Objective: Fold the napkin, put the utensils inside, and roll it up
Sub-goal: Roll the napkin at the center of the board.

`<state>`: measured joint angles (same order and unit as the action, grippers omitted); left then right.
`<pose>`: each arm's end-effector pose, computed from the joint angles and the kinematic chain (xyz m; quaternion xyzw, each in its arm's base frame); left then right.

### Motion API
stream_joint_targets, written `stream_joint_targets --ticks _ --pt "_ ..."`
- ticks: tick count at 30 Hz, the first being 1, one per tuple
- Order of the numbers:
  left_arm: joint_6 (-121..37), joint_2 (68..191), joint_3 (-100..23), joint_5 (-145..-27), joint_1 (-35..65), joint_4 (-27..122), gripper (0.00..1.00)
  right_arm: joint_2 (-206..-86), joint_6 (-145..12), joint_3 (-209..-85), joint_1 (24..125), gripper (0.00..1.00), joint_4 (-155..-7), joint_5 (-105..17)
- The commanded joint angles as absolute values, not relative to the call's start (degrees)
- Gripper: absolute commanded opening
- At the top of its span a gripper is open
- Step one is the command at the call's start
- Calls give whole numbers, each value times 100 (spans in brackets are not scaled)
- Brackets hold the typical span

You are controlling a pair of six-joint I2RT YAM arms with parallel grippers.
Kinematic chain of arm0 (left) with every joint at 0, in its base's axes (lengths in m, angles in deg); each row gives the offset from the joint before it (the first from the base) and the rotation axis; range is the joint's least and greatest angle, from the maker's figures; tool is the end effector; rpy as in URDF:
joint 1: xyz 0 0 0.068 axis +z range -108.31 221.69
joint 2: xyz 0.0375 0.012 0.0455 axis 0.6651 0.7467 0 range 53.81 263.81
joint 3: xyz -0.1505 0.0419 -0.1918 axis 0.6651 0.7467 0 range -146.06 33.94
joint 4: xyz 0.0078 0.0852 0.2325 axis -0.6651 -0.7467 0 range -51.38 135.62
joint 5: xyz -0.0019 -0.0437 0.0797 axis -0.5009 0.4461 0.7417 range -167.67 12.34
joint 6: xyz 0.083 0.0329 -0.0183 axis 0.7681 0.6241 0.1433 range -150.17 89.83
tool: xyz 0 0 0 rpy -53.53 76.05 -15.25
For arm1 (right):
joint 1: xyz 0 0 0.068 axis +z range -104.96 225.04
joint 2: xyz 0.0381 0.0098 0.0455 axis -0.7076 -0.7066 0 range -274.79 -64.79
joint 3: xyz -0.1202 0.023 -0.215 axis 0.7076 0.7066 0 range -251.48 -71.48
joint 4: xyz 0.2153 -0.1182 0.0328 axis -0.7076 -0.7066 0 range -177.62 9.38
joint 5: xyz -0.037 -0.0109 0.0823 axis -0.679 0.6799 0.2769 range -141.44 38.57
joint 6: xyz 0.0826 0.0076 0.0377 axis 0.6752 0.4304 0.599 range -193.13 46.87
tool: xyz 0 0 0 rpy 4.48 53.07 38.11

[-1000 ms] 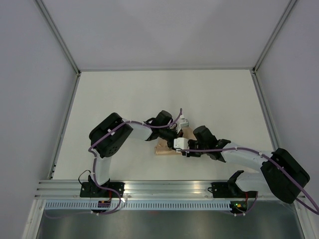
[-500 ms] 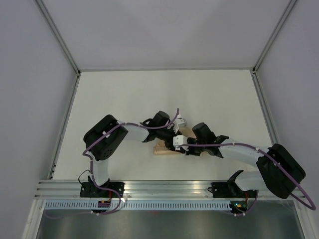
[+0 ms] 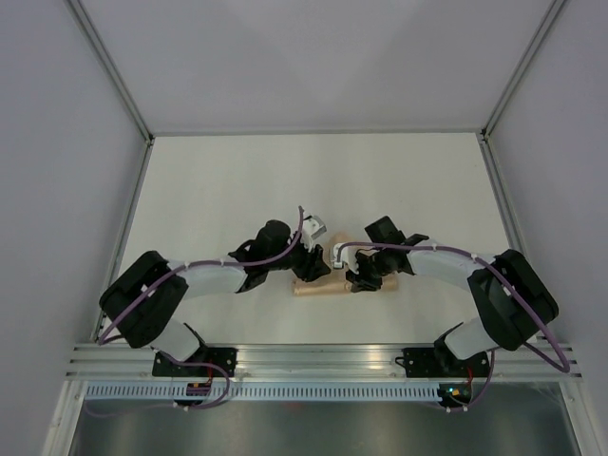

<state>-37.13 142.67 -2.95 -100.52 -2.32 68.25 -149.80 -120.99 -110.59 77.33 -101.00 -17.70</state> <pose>0.2185 -0.2552 0.1335 0.3637 0.7704 -0.3673 0.3731 0.1954 0.1771 0.0967 -0.6486 0.6783 0.2547 0.2333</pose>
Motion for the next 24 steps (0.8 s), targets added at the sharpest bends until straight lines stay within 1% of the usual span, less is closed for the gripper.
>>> stream_joint_targets --ticks 1,5,10,11,14,15,20,24 --pt "-3825 13556 123 -9103 -252 7532 52 -15399 -12235 -11243 7580 0 -10997 -1672" --pt "-3414 12862 589 -8673 -514 7585 52 -15812 -12340 -11690 7440 1 -11348 -1496" --pt "-2693 12719 652 -7794 -1156 7234 56 -16462 -12463 -12139 7299 1 -11797 -1321" --pt "-2448 12781 582 -7401 -1462 7190 56 -16663 -12464 -12297 7273 1 -11858 -1294" --pt "-2052 13106 406 -6838 -2016 7067 57 -17015 -12525 -12622 7168 1 -12139 -1136" --pt "-1971 13280 353 -6783 -2114 7067 59 -17086 -12525 -12693 7141 0 -12253 -1127" --pt "-1436 13949 -59 -6554 -2588 7014 61 -17377 -12534 -12922 7000 0 -12404 -1083" --pt "-1005 14511 -315 -6387 -2862 7172 66 -17474 -12578 -13001 6956 1 -12500 -1083"
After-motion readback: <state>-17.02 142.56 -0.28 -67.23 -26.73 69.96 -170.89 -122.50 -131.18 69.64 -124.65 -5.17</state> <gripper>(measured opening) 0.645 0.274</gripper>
